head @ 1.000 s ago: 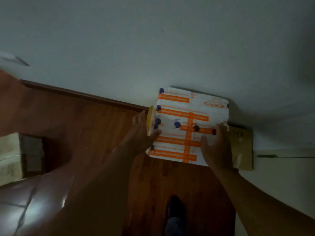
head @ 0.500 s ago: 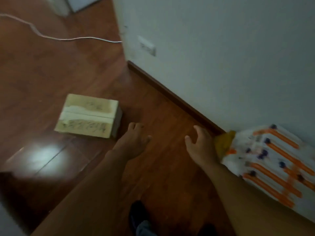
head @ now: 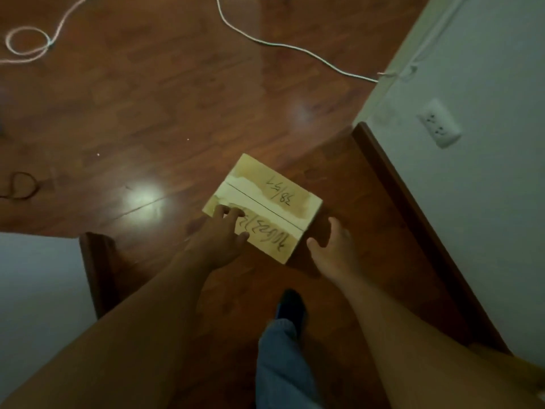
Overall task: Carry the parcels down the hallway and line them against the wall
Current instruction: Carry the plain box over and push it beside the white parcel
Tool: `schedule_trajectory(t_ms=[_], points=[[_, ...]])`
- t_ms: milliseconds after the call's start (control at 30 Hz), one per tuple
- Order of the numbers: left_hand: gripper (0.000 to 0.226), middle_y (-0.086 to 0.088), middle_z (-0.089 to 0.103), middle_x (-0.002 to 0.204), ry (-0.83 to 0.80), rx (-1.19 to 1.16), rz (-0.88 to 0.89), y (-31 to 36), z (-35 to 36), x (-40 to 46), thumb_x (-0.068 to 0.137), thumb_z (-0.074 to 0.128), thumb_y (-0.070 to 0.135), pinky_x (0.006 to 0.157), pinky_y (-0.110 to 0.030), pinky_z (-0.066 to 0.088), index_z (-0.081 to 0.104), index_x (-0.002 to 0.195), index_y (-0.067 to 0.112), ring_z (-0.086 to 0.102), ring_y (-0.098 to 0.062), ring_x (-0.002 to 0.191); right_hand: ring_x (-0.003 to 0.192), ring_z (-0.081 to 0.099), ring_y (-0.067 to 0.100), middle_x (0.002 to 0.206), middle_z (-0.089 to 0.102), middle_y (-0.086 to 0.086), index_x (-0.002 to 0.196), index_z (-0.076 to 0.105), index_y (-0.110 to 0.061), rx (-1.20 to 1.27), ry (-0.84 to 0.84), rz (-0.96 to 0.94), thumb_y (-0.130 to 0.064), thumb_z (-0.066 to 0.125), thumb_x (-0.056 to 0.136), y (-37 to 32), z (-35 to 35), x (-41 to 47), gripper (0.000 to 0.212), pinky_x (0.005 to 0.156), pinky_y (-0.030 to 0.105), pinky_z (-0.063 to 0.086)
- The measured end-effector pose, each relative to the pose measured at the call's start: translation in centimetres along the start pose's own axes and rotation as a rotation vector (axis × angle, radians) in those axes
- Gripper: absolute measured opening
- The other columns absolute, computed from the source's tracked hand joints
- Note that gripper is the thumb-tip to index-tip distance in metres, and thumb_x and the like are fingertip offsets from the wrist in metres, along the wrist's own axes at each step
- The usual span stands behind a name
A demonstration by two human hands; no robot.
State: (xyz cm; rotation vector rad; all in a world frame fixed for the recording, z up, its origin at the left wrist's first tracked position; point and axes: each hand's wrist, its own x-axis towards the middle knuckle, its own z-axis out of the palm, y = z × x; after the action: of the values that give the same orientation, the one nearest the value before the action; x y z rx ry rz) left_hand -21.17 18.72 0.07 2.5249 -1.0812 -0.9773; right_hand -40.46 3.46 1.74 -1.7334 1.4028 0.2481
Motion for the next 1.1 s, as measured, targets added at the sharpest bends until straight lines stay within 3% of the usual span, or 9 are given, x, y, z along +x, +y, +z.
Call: schedule_trajectory(t_ms=[133,267,467,533,600,667,833,967,1100], points=[[0.054,-0.007,0.032,0.147,-0.065,-0.011,0.004,-3.6,-0.8,6.1,0.093,0.058,0.039,0.089,-0.045,0.057,0.041,0.141,0.024,0.058,-0.029,0.116,0.126,0.046,0.025,0.147,0.035,0.005,0.152,0.021,-0.027,-0.083,-0.058,-0.047,-0.036,0.062,0.091,-2.3,1.9,6.1,0.075,0.063,0.019,0.037],[0.062,-0.011,0.027,0.152,-0.077,0.001,-0.036,-6.4,0.0,11.0,0.091,0.057,0.05,0.093,-0.043,0.051,0.035,0.145,0.029,0.057,-0.018,0.092,0.121,0.049,0.027,0.142,0.037,0.008,0.153,0.014,-0.028,-0.126,-0.073,0.047,-0.038,0.064,0.089,-3.1,4.8,11.0,0.082,0.075,0.033,0.048],[0.09,-0.017,0.025,0.155,-0.185,0.041,-0.063,-11.5,2.5,18.7,0.082,0.063,0.061,0.105,-0.052,0.038,0.018,0.155,0.032,0.032,-0.038,0.138,0.119,0.05,0.036,0.146,0.033,0.016,0.154,-0.001,-0.032,-0.009,-0.064,0.318,-0.037,0.068,0.087,-2.7,11.0,17.4,0.096,0.081,0.041,0.043],[0.098,-0.017,0.03,0.151,-0.207,-0.007,-0.053,-12.9,3.6,20.8,0.079,0.07,0.055,0.104,-0.053,0.04,0.014,0.155,0.03,0.035,-0.039,0.136,0.106,0.051,0.034,0.147,0.025,0.017,0.153,-0.002,-0.037,0.009,-0.032,0.392,-0.04,0.071,0.083,-2.2,12.7,18.8,0.102,0.08,0.042,0.048],[0.098,-0.017,0.036,0.146,-0.215,-0.13,-0.059,-13.7,4.8,22.0,0.077,0.075,0.05,0.101,-0.053,0.042,0.015,0.152,0.032,0.04,-0.04,0.13,0.111,0.05,0.038,0.15,0.014,0.017,0.151,-0.003,-0.043,-0.011,0.03,0.464,-0.045,0.073,0.078,-1.2,14.1,19.3,0.106,0.083,0.046,0.053],[0.096,-0.018,0.04,0.145,-0.192,-0.24,-0.071,-14.0,5.5,22.4,0.076,0.077,0.049,0.1,-0.054,0.043,0.016,0.148,0.035,0.042,-0.039,0.129,0.12,0.048,0.044,0.152,0.019,0.017,0.148,-0.008,-0.049,0.07,0.07,0.517,-0.044,0.076,0.076,-0.4,15.1,19.4,0.11,0.085,0.051,0.053],[0.103,-0.015,0.039,0.147,-0.212,-0.238,0.017,-14.3,5.1,22.7,0.07,0.079,0.053,0.099,-0.054,0.045,0.012,0.147,0.044,0.045,-0.038,0.126,0.115,0.05,0.04,0.145,0.028,0.014,0.144,-0.008,-0.058,0.272,0.132,0.543,-0.039,0.082,0.072,0.2,16.0,19.3,0.117,0.072,0.048,0.051],[0.103,-0.018,0.042,0.142,-0.203,-0.191,0.039,-12.6,1.8,22.4,0.069,0.073,0.061,0.094,-0.059,0.048,0.01,0.149,0.048,0.05,-0.042,0.12,0.124,0.041,0.037,0.14,0.03,0.006,0.144,-0.001,-0.059,0.233,0.187,0.477,-0.048,0.08,0.068,-1.1,14.5,17.9,0.112,0.087,0.059,0.05],[0.101,-0.019,0.039,0.144,-0.19,-0.197,0.053,-8.6,-2.1,19.7,0.074,0.077,0.05,0.093,-0.058,0.05,0.013,0.151,0.045,0.051,-0.044,0.119,0.126,0.035,0.034,0.139,0.03,0.004,0.144,0.002,-0.059,0.235,0.193,0.38,-0.053,0.078,0.069,-2.2,10.2,14.6,0.107,0.089,0.058,0.048]])
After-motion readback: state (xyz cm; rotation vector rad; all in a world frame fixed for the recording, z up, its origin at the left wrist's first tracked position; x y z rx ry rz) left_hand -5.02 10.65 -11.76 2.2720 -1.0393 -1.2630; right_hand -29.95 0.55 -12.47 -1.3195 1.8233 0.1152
